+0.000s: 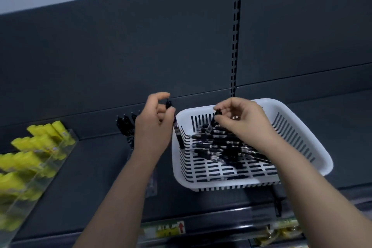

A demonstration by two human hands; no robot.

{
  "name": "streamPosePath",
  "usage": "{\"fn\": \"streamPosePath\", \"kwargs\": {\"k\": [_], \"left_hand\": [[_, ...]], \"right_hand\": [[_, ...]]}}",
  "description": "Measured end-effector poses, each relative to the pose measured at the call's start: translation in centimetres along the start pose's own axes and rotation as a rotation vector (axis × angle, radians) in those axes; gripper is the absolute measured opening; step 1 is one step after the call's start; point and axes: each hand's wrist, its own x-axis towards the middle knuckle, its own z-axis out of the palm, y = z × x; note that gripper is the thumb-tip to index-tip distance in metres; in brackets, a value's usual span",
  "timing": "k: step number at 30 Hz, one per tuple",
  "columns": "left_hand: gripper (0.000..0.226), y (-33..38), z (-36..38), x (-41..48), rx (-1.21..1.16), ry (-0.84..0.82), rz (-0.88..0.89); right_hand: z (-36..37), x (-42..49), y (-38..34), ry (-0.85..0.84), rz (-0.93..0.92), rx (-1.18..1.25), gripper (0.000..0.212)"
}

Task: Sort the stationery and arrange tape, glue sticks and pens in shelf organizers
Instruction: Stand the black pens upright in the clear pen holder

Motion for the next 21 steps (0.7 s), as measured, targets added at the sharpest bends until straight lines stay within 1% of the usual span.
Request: {"fn": "streamPosePath", "kwargs": {"k": [4, 6, 14, 21], "left_hand": [[0.024, -1.8, -3.6, 1.4, -0.012, 0.143, -0.013], [0.026, -2.9, -4.9, 1.9, 0.016, 0.163, -0.026], [0.022, -7.1, -6.8, 3.1, 0.303, 0.05, 0.022], [0.023, -9.3, -7.4, 4.3, 0.313, 0.025, 0.007]], "right_hand": [[4.0, 1.6, -2.0, 0.012, -0.105, 0.078, 0.02], [6.0, 2.2, -2.5, 0.005, -0.13, 0.079, 0.021], [11.7, 3.1, -2.6, 0.011, -0.142, -0.049, 0.023], [14.3, 3.8, -2.1, 0.034, -0.115, -0.116, 0.023]]}}
